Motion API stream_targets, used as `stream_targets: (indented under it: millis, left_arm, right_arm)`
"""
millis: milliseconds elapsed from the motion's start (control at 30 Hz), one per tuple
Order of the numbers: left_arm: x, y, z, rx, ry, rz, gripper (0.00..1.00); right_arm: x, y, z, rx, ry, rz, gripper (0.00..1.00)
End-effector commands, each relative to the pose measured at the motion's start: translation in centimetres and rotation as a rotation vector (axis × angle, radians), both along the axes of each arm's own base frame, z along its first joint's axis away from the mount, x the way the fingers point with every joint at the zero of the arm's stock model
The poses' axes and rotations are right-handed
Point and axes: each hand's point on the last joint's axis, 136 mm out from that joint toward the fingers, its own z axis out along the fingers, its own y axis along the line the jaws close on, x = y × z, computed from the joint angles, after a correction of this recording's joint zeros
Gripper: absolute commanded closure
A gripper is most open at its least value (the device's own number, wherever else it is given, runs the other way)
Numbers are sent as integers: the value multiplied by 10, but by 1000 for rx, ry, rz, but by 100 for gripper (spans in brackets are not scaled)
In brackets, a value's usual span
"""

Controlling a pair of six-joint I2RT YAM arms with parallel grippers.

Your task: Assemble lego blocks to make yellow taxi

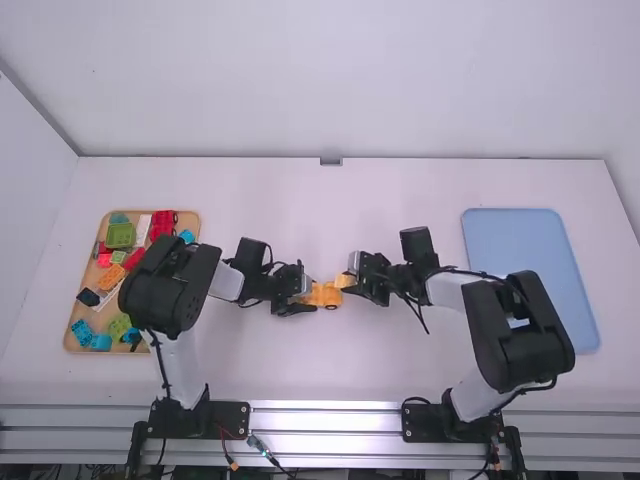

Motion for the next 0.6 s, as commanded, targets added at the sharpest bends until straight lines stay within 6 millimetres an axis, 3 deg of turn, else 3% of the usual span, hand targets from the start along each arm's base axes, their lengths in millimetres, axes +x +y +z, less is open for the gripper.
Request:
stream_targets:
  millis: [0,200,567]
  left_arm:
    - [3,-2,0,-6,-46,-37,46]
    - [13,-2,-2,33,-68,-15,44]
    - [2,-8,2,-13,-31,-40,45]
  right_arm:
    - [7,4,14,21,-29,5,76]
    - [-3,11,9,2,-8,32,76]
    - [-2,25,-9,-47,-32,42,78]
